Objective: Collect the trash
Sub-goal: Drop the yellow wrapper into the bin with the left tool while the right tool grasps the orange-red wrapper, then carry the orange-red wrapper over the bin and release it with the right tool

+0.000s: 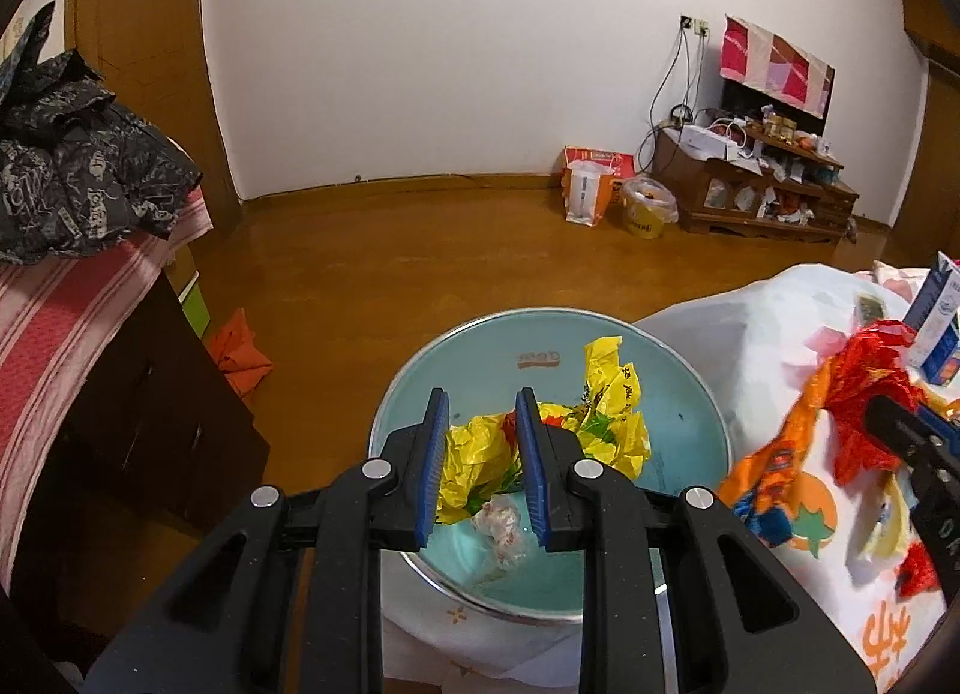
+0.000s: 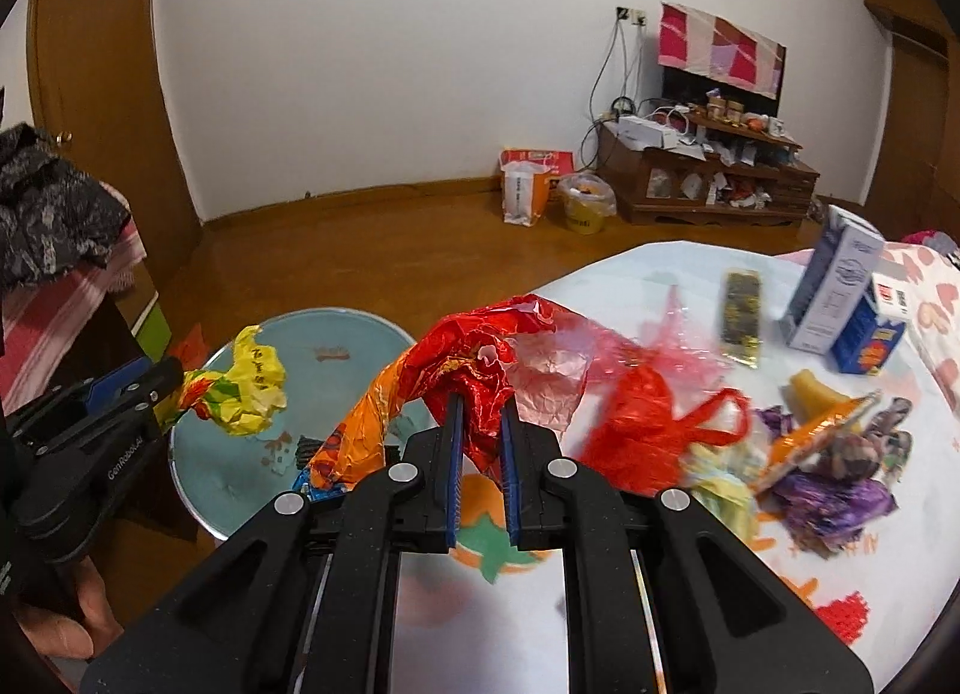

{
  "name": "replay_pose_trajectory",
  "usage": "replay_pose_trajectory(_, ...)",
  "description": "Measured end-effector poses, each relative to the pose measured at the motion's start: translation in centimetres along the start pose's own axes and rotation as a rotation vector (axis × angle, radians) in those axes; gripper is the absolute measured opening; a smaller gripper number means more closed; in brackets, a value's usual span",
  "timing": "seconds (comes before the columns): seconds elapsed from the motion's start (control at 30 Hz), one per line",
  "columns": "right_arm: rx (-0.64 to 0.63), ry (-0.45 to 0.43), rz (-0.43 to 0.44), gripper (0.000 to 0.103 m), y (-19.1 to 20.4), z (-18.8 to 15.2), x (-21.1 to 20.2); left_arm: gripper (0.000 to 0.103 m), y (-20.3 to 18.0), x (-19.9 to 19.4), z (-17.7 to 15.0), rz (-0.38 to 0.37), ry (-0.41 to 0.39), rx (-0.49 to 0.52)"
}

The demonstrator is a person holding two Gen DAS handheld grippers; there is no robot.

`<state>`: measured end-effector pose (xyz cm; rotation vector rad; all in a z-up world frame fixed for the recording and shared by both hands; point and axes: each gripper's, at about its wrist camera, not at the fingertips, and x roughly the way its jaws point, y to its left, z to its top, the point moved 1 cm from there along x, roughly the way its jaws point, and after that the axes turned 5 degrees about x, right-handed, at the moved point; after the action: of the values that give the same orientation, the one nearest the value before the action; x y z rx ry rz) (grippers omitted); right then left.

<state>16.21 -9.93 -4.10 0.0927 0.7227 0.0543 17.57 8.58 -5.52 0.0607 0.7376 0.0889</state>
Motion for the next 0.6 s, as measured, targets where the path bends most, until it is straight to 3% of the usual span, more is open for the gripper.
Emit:
replay_pose_trajectory(0.47,-0.064,0.101,0.026,0.014,2.7,-0.6,5.3,0.023,0.0,3.8,-0.8,0.018,0.075,-0.003)
replay_pose_trajectory(0.6,-0.069,0.118,0.053,0.032,3.1,-0.8,5.8,0.024,0.2,4.3,-1.1,0.027,0.092,-0.008)
